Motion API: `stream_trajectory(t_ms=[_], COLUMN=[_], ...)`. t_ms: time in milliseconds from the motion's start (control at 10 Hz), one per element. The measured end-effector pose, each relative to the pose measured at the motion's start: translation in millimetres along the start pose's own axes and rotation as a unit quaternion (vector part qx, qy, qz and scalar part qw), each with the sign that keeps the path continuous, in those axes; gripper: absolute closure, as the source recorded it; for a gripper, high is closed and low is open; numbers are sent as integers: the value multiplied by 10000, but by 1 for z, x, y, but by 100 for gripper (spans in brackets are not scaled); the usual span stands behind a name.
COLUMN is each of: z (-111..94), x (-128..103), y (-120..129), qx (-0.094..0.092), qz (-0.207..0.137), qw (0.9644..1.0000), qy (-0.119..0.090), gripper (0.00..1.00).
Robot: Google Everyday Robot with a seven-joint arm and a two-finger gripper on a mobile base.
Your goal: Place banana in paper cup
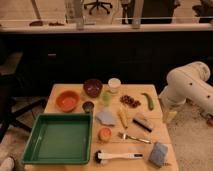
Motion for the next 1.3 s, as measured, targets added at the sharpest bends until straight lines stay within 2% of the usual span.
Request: stream_trajectory(t_ms=[200, 300, 500, 600, 700, 900, 1300], z=[-12, -10, -2, 3, 5, 7, 8], x=[-19, -34, -59, -62, -62, -58, -59], y=[-34, -51, -65, -64, -64, -63, -63], qx=[100, 118, 65, -77, -196, -342, -362], qz=[18, 4, 9, 230, 587, 1053, 1091], qw=[9999, 9999, 9998, 9996, 9979, 9936, 9931], qy=[-59, -76, -176, -173, -212, -218, -229], gripper=[20, 20, 20, 20, 20, 20, 20])
